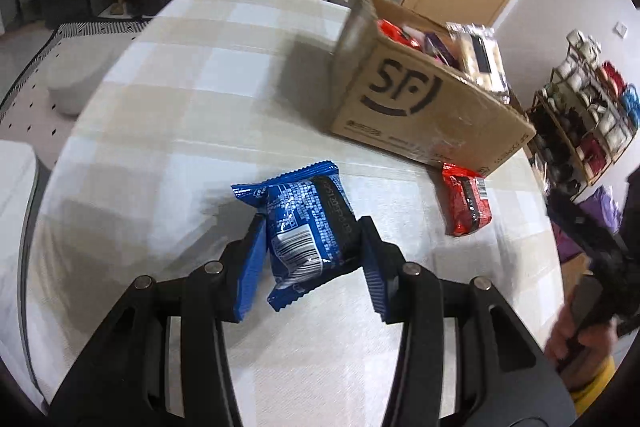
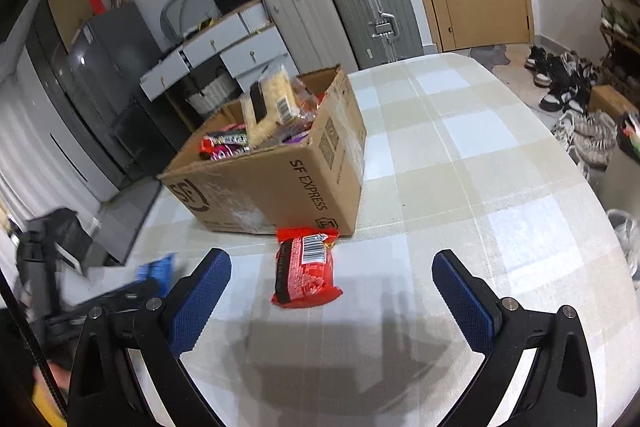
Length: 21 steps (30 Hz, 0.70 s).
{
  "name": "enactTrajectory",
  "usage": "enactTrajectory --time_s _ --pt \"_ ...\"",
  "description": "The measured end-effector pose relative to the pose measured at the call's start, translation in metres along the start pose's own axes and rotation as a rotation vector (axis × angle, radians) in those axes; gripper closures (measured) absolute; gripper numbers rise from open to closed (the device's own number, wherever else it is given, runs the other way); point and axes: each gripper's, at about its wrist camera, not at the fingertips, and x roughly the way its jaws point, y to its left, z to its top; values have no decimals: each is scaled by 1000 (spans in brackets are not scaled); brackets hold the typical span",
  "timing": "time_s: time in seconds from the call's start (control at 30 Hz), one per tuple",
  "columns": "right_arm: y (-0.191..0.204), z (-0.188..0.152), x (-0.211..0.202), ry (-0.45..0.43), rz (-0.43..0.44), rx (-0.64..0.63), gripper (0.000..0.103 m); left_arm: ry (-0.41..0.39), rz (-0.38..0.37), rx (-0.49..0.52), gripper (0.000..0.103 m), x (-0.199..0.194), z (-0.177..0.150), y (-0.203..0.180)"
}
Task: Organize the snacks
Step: 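Lower the right tool onto the red chocolate bar and close on it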
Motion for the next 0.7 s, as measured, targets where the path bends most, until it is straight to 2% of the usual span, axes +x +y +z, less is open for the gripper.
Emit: enactTrajectory --time_s 0.13,0.27,0.37,0.47,0.53,0.57,0.6,0.67,0.7 --pt "25 -3 29 56 -45 -98 1 -9 -24 -32 61 -16 -6 15" --pt "52 -12 51 90 -79 -187 1 -27 -26 -14 61 -26 -10 15" --pt "61 -15 59 79 -142 -222 1 -36 -35 -2 61 -32 -13 10" --pt "60 -17 70 101 -157 -211 2 -42 -36 5 61 -35 -15 6" --pt "58 -19 78 132 -153 -192 11 -44 -42 5 61 -38 -16 5" --pt "57 -20 82 151 -138 -185 23 -46 -43 4 61 -39 -17 4" --pt "57 -21 86 171 -127 -178 29 -48 -47 2 61 -40 -17 3" --pt "55 -24 91 183 -136 -176 30 -50 -49 1 61 -41 -17 1" --pt "55 -25 92 184 -141 -176 34 -52 -51 -2 61 -41 -18 1"
